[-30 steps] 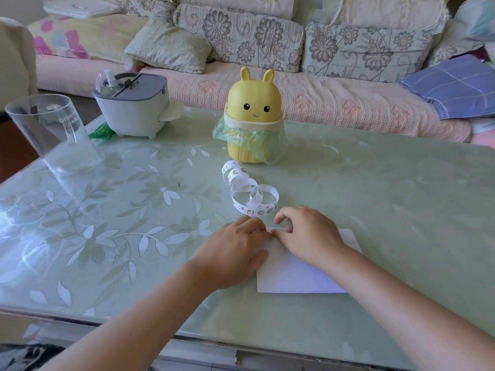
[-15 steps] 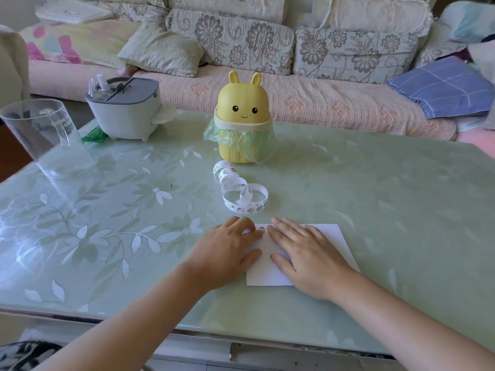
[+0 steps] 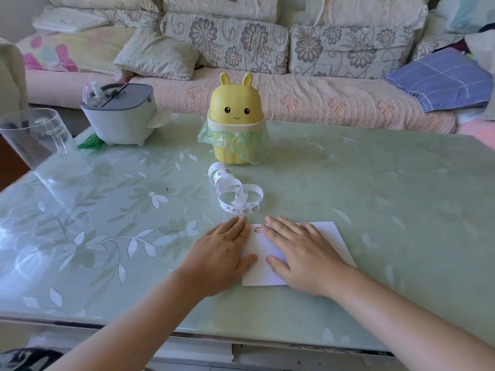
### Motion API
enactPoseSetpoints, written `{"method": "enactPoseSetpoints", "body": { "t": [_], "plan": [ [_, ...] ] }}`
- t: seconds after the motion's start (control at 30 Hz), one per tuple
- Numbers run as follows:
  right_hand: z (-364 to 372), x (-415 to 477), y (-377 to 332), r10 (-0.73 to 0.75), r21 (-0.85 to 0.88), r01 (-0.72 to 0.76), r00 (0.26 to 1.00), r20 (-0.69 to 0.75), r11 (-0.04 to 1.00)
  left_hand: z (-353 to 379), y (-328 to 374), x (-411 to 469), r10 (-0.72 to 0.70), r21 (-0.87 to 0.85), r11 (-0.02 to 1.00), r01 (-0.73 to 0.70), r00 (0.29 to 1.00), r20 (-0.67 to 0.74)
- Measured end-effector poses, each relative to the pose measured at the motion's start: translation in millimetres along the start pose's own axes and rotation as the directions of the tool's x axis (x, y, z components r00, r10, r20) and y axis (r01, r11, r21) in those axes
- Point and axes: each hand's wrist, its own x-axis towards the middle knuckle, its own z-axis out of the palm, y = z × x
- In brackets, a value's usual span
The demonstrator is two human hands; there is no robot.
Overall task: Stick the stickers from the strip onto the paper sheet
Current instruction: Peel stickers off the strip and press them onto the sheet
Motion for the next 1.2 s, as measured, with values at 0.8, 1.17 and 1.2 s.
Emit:
{"method": "enactPoseSetpoints", "body": {
  "t": [0.8, 1.17, 1.2],
  "plan": [
    [-32.7, 56.7, -0.7, 0.202, 0.415, -0.073, 0.940, -0.276, 0.907, -33.9, -51.6, 43.3, -0.190, -0.223, 0.968, 0.118, 0.922, -0.337],
    [-29.3, 78.6, -1.3, 0.222, 0.433, -0.081, 0.932, -0.287, 0.898, -36.9, -42.7, 52.0, -0.277, -0.280, 0.933, 0.226, 0.948, -0.158],
    [-29.4, 77.6, -2.1, 0.236, 0.442, -0.081, 0.921, -0.309, 0.893, -39.2, -41.7, 52.7, -0.319, -0.364, 0.897, 0.251, 0.938, -0.139]
  ]
}}
